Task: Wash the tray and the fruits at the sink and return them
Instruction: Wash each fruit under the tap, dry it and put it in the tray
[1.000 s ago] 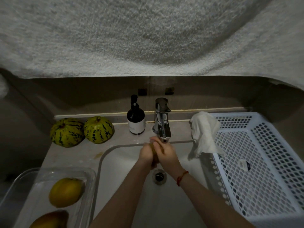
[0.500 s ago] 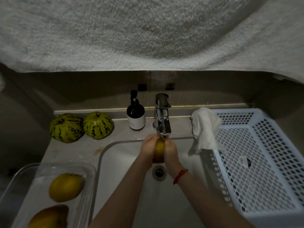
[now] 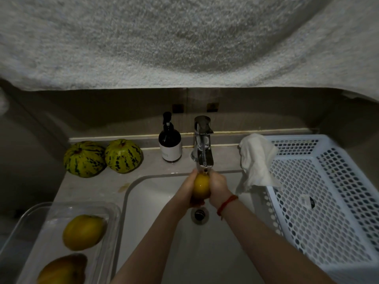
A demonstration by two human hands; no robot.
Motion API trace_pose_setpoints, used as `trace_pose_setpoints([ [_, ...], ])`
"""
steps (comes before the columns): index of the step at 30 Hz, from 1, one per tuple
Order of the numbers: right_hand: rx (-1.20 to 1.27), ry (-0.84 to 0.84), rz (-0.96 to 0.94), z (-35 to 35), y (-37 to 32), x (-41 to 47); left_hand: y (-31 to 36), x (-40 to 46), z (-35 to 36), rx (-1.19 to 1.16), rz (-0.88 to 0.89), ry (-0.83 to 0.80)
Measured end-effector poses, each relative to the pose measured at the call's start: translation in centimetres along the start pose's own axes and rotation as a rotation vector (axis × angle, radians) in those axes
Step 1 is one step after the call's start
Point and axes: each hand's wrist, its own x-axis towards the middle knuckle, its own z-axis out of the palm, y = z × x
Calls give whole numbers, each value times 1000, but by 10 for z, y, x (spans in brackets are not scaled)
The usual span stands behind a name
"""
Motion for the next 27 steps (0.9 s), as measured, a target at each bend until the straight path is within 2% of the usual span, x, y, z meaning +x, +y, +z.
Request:
trace_pose_setpoints([
  [2, 55, -26, 46, 0, -6, 2, -7, 4, -2, -88, 154, -72],
  [4, 48, -52, -2, 4, -3, -2, -8, 3, -3, -228, 170, -137],
  [7, -188, -80, -337, 5, 18, -10, -5, 3, -1, -251, 91, -120],
  [11, -488, -331, -832, -20, 38, -19, 7, 6, 5, -280, -80, 24],
  [13, -556, -369, -911, -33, 36, -15, 11, 5, 10, -248, -149, 50],
  [15, -367, -413, -686, -42, 27, -16, 12, 7, 11, -26, -89, 28],
  [17, -100, -440, -430, -48, 18, -16, 8, 9, 10, 318, 82, 14],
  [20, 108, -428, -280, -48, 7, -17, 8, 8, 4, 564, 291, 78],
  [22, 83, -354, -240, -40, 1, -21, 5, 8, 1, 611, 417, 129],
  [27, -313, -119, -209, -23, 0, -12, -4, 6, -3, 592, 531, 272],
])
